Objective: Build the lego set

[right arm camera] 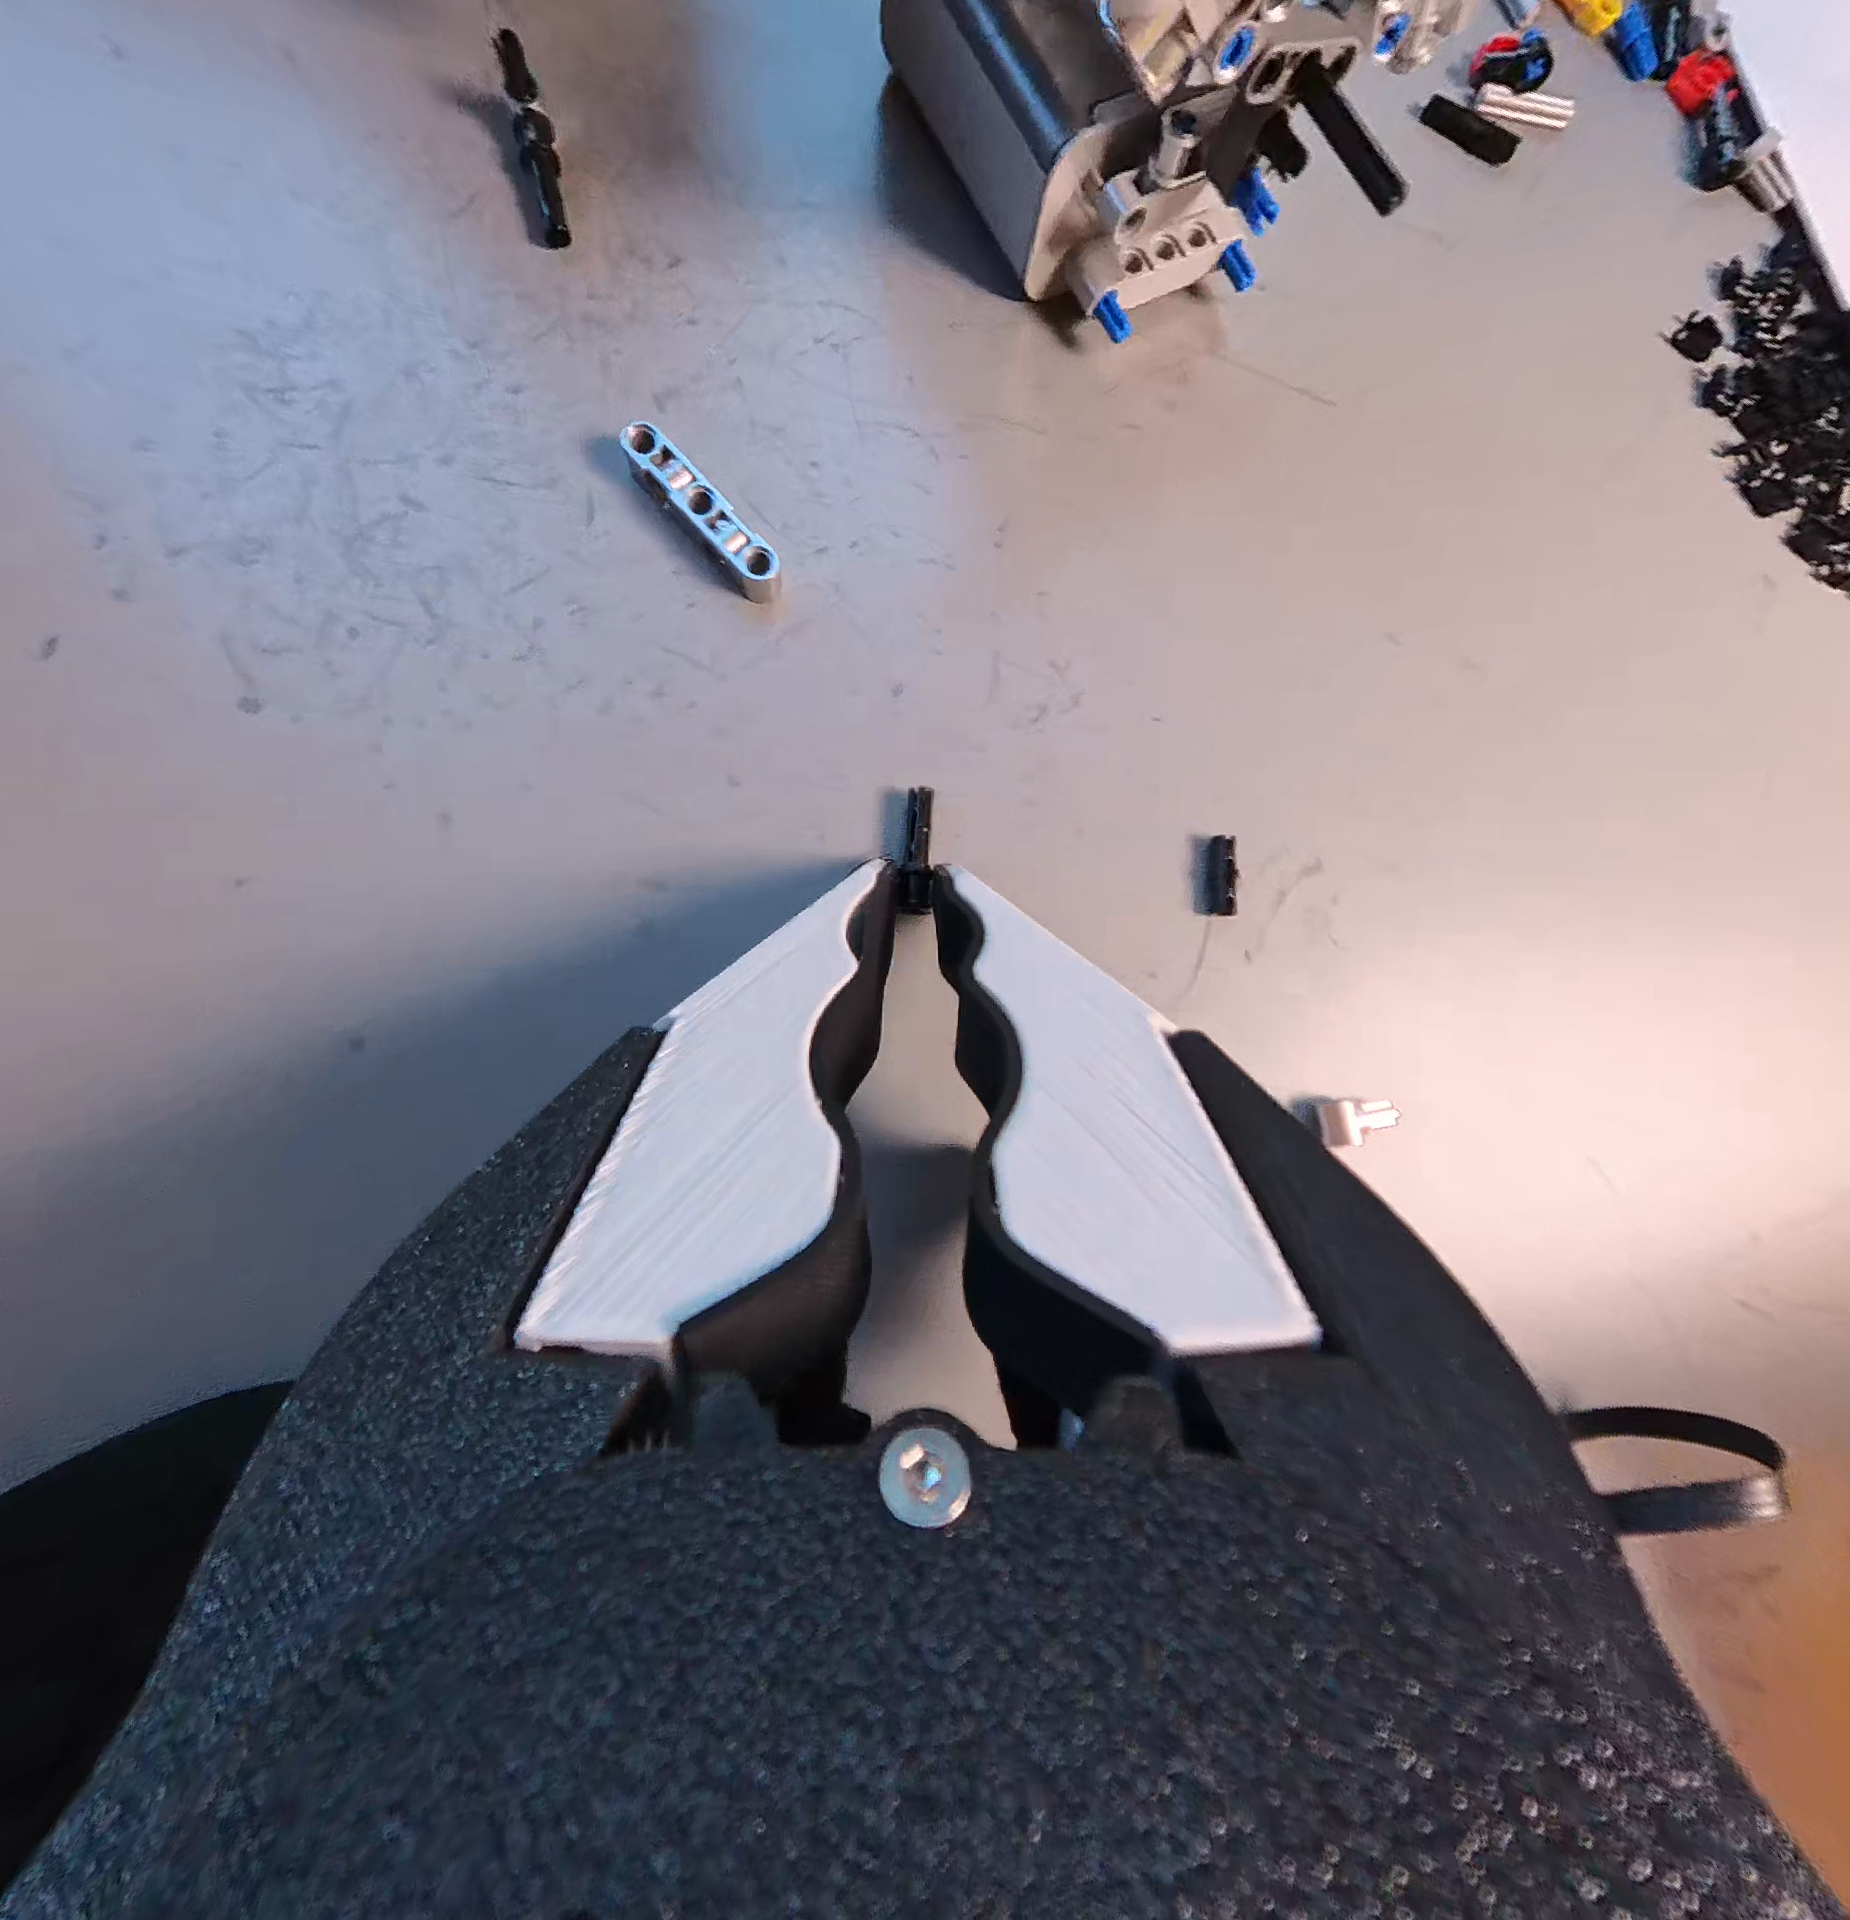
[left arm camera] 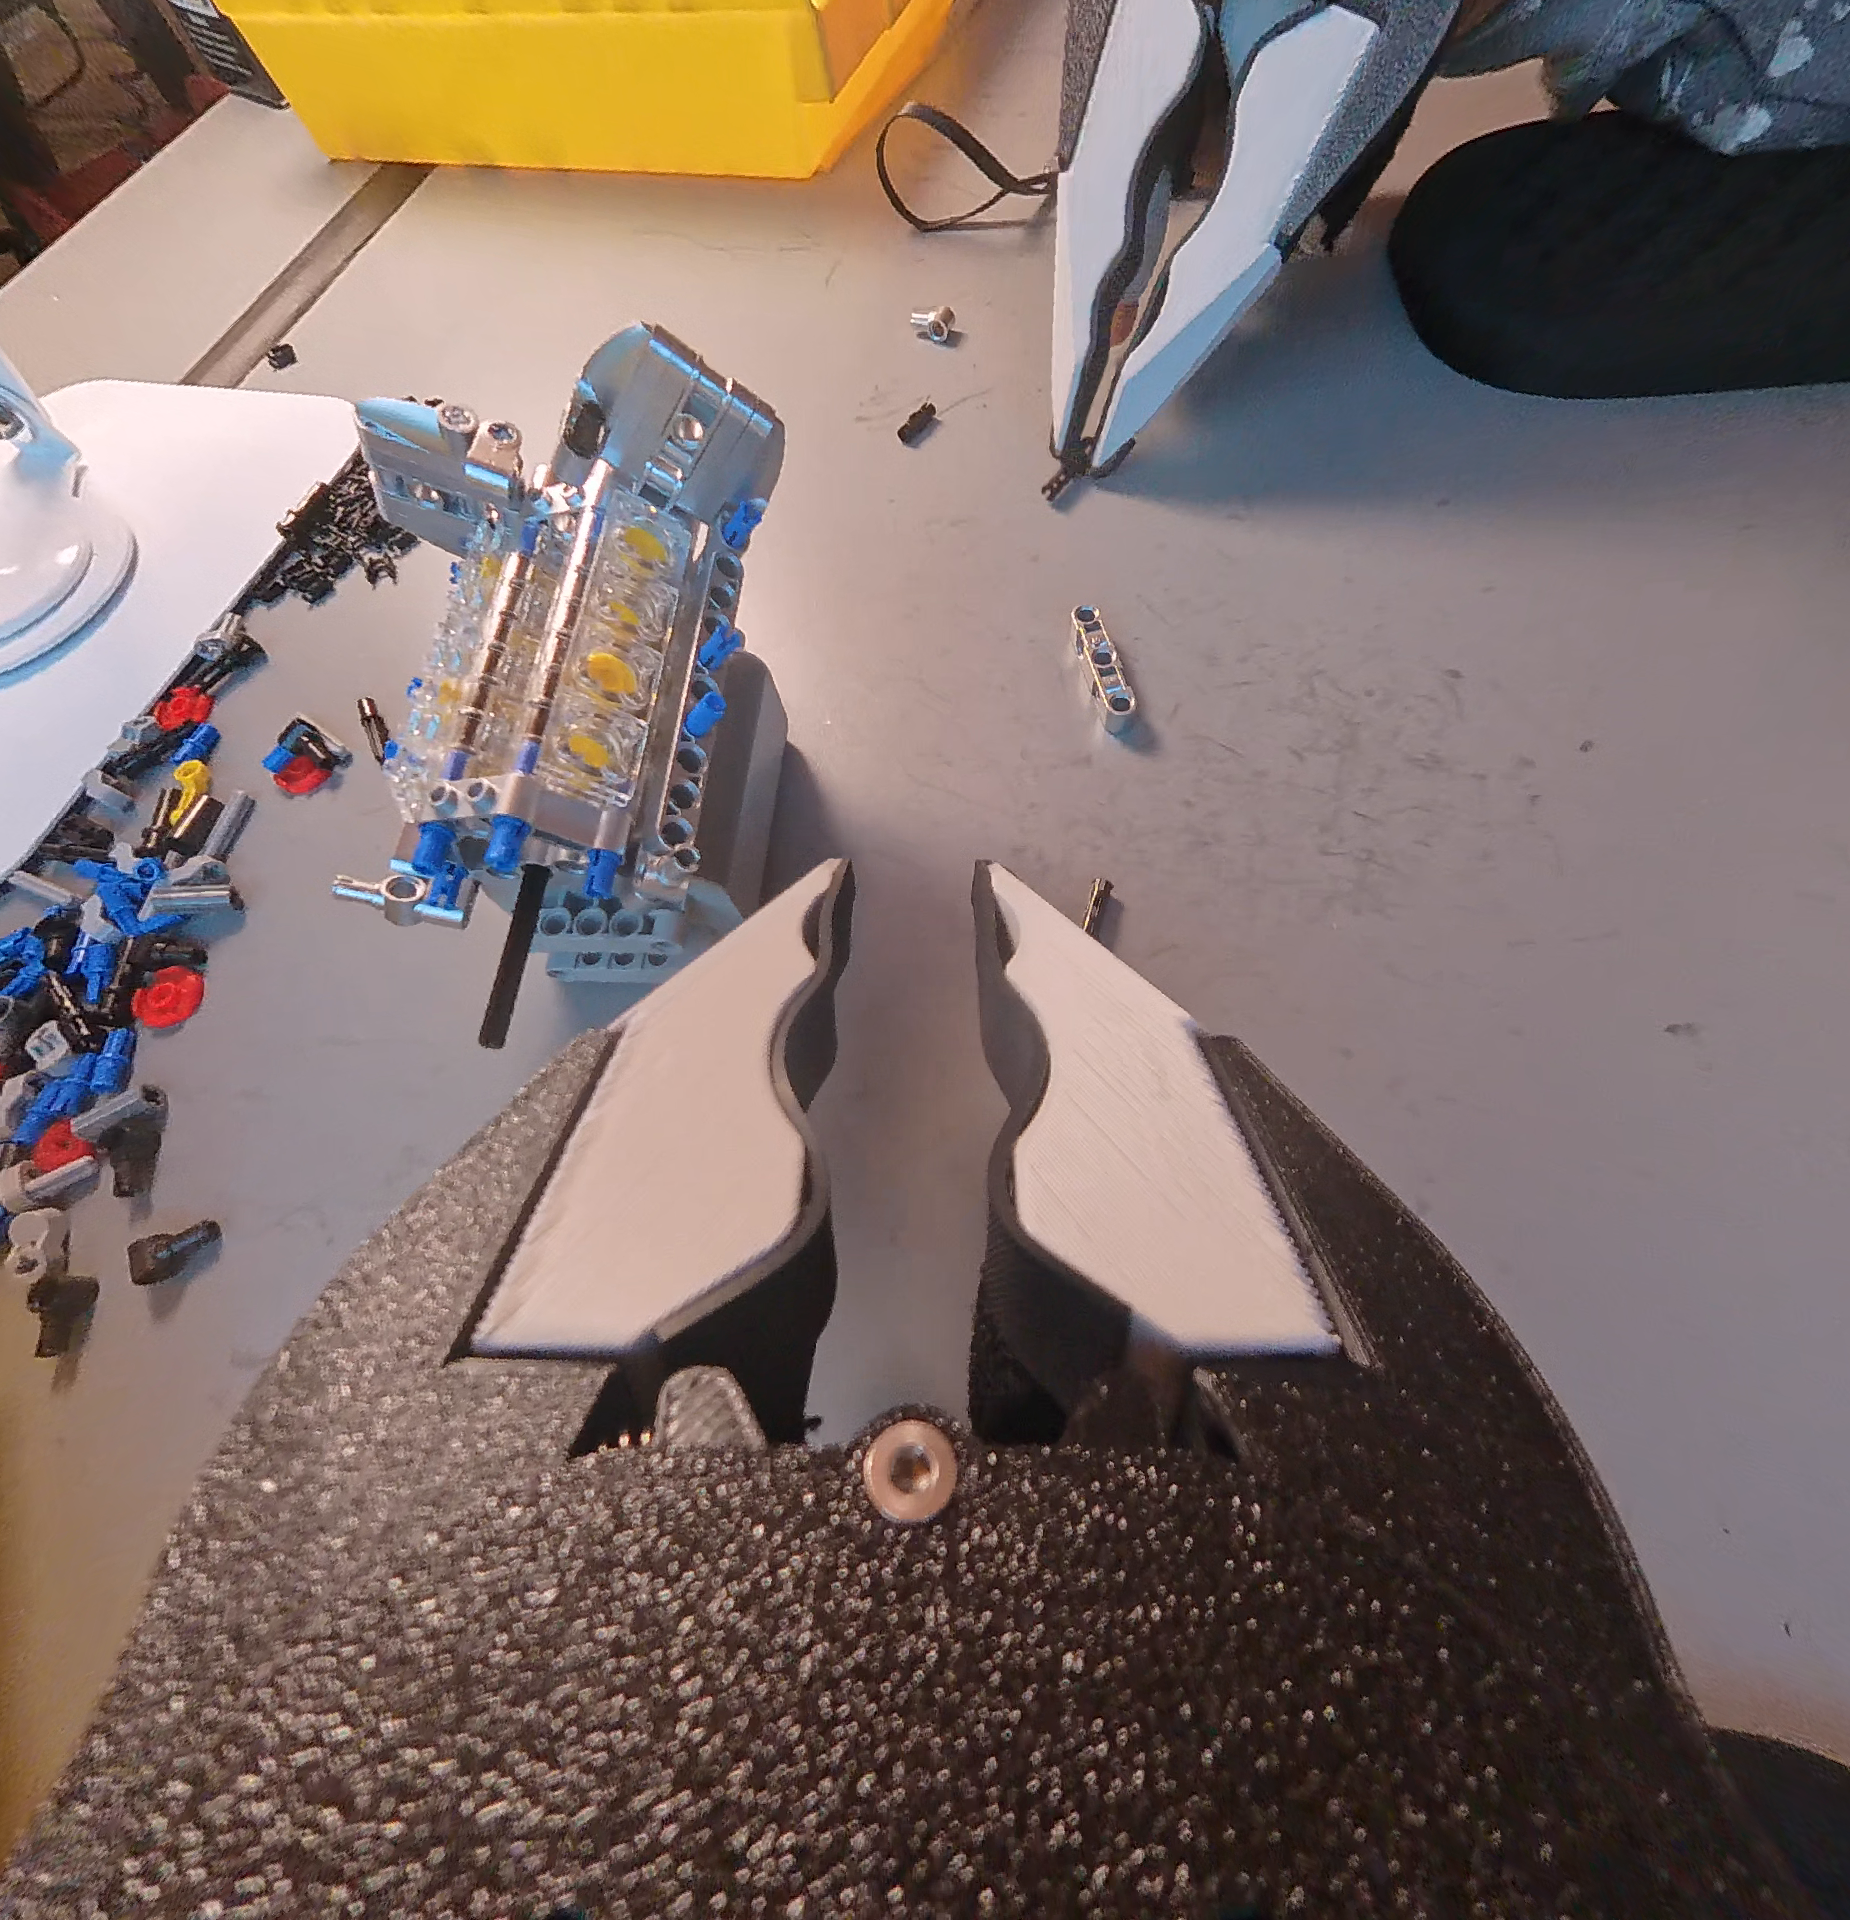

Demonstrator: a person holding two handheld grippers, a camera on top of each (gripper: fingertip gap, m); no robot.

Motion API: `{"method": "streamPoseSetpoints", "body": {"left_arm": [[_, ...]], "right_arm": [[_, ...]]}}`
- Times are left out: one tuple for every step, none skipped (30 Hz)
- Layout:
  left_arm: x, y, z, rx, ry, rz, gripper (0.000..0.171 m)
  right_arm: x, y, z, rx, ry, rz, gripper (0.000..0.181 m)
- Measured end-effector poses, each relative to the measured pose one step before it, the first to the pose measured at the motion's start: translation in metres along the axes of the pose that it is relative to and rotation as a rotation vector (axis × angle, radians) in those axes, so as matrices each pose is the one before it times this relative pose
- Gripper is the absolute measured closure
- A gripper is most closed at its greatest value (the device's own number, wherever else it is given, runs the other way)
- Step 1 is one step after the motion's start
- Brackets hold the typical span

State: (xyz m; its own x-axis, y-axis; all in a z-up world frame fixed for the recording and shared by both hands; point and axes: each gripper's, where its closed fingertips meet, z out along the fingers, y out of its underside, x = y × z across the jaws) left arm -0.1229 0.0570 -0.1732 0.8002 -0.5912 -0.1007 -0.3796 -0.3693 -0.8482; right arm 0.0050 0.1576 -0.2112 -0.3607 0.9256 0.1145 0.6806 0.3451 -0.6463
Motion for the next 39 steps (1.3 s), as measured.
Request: {"method": "streamPoseSetpoints", "body": {"left_arm": [[0.00041, -0.0025, -0.00014, 0.00991, -0.0021, 0.0, 0.15], [0.00122, -0.00355, -0.00017, 0.01285, -0.0002, 0.0008, 0.151], [0.00271, -0.00411, 0.00006, 0.01365, 0.005, 0.0035, 0.151], [0.00385, -0.00374, 0.00054, 0.00991, 0.0096, 0.0073, 0.151], [0.00456, -0.00275, 0.00115, 0.00392, 0.0111, 0.0107, 0.15], [0.00492, -0.00172, 0.00152, -0.00055, 0.0132, 0.0116, 0.15], [0.00569, -0.00134, 0.0017, -0.00224, 0.0177, 0.0097, 0.151], [0.00614, -0.00148, 0.00197, -0.00217, 0.0212, 0.0069, 0.151], [0.0068, -0.00174, 0.00225, -0.00293, 0.0219, 0.0063, 0.15], [0.0079, -0.00188, 0.00295, -0.00675, 0.0238, 0.0098, 0.151], [0.00911, -0.00139, 0.00394, -0.01263, 0.0255, 0.0172, 0.151], [0.00901, -0.00018, 0.00495, -0.01954, 0.0209, 0.0251, 0.151], [0.00767, 0.00131, 0.00542, -0.02674, 0.0125, 0.0279, 0.151], [0.00623, 0.00172, 0.00521, -0.02669, 0.0088, 0.0222, 0.152], [0.00557, 0.00123, 0.00456, -0.01834, 0.0121, 0.0109, 0.152], [0.00498, 0.00097, 0.00398, -0.01141, 0.0157, 0.0022, 0.153], [0.00374, 0.0015, 0.00349, -0.01153, 0.0133, 0.0003, 0.153], [0.00193, 0.00266, 0.00318, -0.01564, 0.0047, 0.0008, 0.154], [0.00069, 0.00304, 0.00287, -0.01683, -0.0005, 0.0004, 0.155], [0.00083, 0.00273, 0.0025, -0.01403, 0.002, -0.0012, 0.156], [0.00064, 0.00175, 0.00199, -0.00869, 0.0028, -0.0042, 0.157], [0.0003, 0.00076, 0.00162, -0.00359, 0.0008, -0.0068, 0.157], [0.00019, 0.00031, 0.0014, -0.00211, 0.0005, -0.0075, 0.158], [0.00028, 0.00037, 0.00125, -0.00342, -0.0003, -0.0065, 0.159], [0.00035, 0.00037, 0.00132, -0.00487, -0.0007, -0.0037, 0.16], [0.00058, 0.00044, 0.00135, -0.00554, -0.0012, 0.0001, 0.16], [0.0004, -0.00003, 0.00109, -0.00399, -0.0031, 0.0026, 0.16], [0.00015, -0.00041, 0.00089, -0.00161, -0.0039, 0.0016, 0.161], [-0.00008, -0.00071, 0.00075, -0.00041, -0.0031, -0.0019, 0.161], [-0.00008, -0.00062, 0.00081, 0.00021, -0.0019, -0.0043, 0.162], [-0.00014, -0.00054, 0.00065, -0.00031, -0.0011, -0.0045, 0.162], [-0.00028, -0.00045, 0.00058, -0.00057, -0.0018, -0.0048, 0.162], [-0.00057, -0.00026, 0.00054, -0.00055, -0.0035, -0.0058, 0.162], [-0.00053, -0.00026, 0.00037, -0.00058, -0.0038, -0.0047, 0.162], [-0.00023, -0.00032, 0.00038, -0.00055, -0.0029, -0.0012, 0.163], [-0.00006, -0.0001, 0.00024, -0.00055, -0.0029, 0.0008, 0.164], [0.00005, -0.00009, 0.00039, -0.00078, -0.0022, 0.0005, 0.166], [0.0, -0.00009, 0.00011, -0.00057, -0.0013, 0.0001, 0.168], [-0.00015, -0.00008, 0.0001, -0.00009, -0.0012, -0.0004, 0.168]], "right_arm": [[-0.0039, -0.00269, 0.0003, 0.0101, -0.0122, -0.0092, 0.175], [-0.00683, -0.00468, 0.00059, 0.0197, -0.0242, -0.0172, 0.175], [-0.01044, -0.00605, 0.00095, 0.0235, -0.04, -0.026, 0.175], [-0.01109, -0.00718, 0.00159, 0.0242, -0.0395, -0.031, 0.175], [-0.01038, -0.00785, 0.00246, 0.023, -0.0329, -0.0313, 0.176], [-0.00974, -0.00804, 0.00367, 0.0195, -0.0298, -0.0271, 0.175], [-0.00935, -0.00765, 0.00472, 0.016, -0.0279, -0.0251, 0.176], [-0.00804, -0.00643, 0.00584, 0.0086, -0.0216, -0.0244, 0.176], [-0.00635, -0.00422, 0.00631, -0.0036, -0.0134, -0.0252, 0.176], [-0.00362, -0.00255, 0.00609, -0.0109, -0.0018, -0.0251, 0.176], [-0.00311, -0.00177, 0.00531, -0.0105, -0.0043, -0.0217, 0.176], [-0.00298, -0.00175, 0.00451, -0.006, -0.0105, -0.0127, 0.176], [-0.00154, -0.00091, 0.00401, -0.0064, -0.0061, -0.0049, 0.176], [-0.0002, 0.00052, 0.00357, -0.0113, 0.0001, -0.0029, 0.176], [0.00025, -0.00164, 0.00182, 0.005, 0.0019, 0.0009, 0.176], [-0.00051, -0.00048, 0.00106, -0.0018, -0.0042, 0.0029, 0.175], [0.00029, -0.00067, 0.00051, 0.0023, 0.0021, 0.0008, 0.175], [0.00034, -0.00041, 0.0002, 0.0025, 0.0042, 0.0006, 0.175], [0.00075, -0.00007, 0.00001, 0.0027, 0.0068, 0.0019, 0.174], [0.00085, 0.00035, -0.00078, 0.0016, 0.0041, 0.0041, 0.17], [0.00035, 0.00047, -0.00169, 0.0027, -0.003, 0.0078, 0.166], [0.00203, -0.0001, -0.00353, 0.0091, 0.0028, 0.0127, 0.164], [0.0041, -0.0007, -0.00571, 0.0156, 0.0113, 0.0184, 0.163], [0.00674, 0.00057, -0.00766, 0.0114, 0.0218, 0.0253, 0.162], [0.00999, 0.00299, -0.00924, 0.0011, 0.0362, 0.0302, 0.161], [0.01587, 0.00487, -0.01051, -0.0031, 0.0701, 0.0312, 0.16], [0.02164, 0.00718, -0.0108, -0.0093, 0.1, 0.037, 0.161], [0.0257, 0.00992, -0.00996, -0.0214, 0.1138, 0.0536, 0.161], [0.02684, 0.01126, -0.00801, -0.0276, 0.1093, 0.072, 0.16], [0.02539, 0.01161, -0.00536, -0.0307, 0.0934, 0.0857, 0.161], [0.02081, 0.01119, -0.0024, -0.0332, 0.0641, 0.0856, 0.16], [0.01458, 0.00922, -0.00014, -0.0271, 0.0346, 0.0707, 0.158], [0.01002, 0.00674, 0.00089, -0.0176, 0.0215, 0.053, 0.158], [0.00485, 0.00526, 0.00177, -0.0165, 0.0056, 0.0331, 0.157], [0.00155, 0.0043, 0.00229, -0.0178, -0.0003, 0.0176, 0.156], [0.00168, 0.00334, 0.00239, -0.019, 0.01, 0.0118, 0.156], [0.00056, 0.00306, 0.00251, -0.021, 0.0075, 0.0033, 0.156], [-0.00027, 0.00238, 0.00232, -0.0184, 0.002, -0.0008, 0.157], [-0.00122, 0.00057, 0.00202, -0.0066, -0.0041, -0.0016, 0.157]]}}
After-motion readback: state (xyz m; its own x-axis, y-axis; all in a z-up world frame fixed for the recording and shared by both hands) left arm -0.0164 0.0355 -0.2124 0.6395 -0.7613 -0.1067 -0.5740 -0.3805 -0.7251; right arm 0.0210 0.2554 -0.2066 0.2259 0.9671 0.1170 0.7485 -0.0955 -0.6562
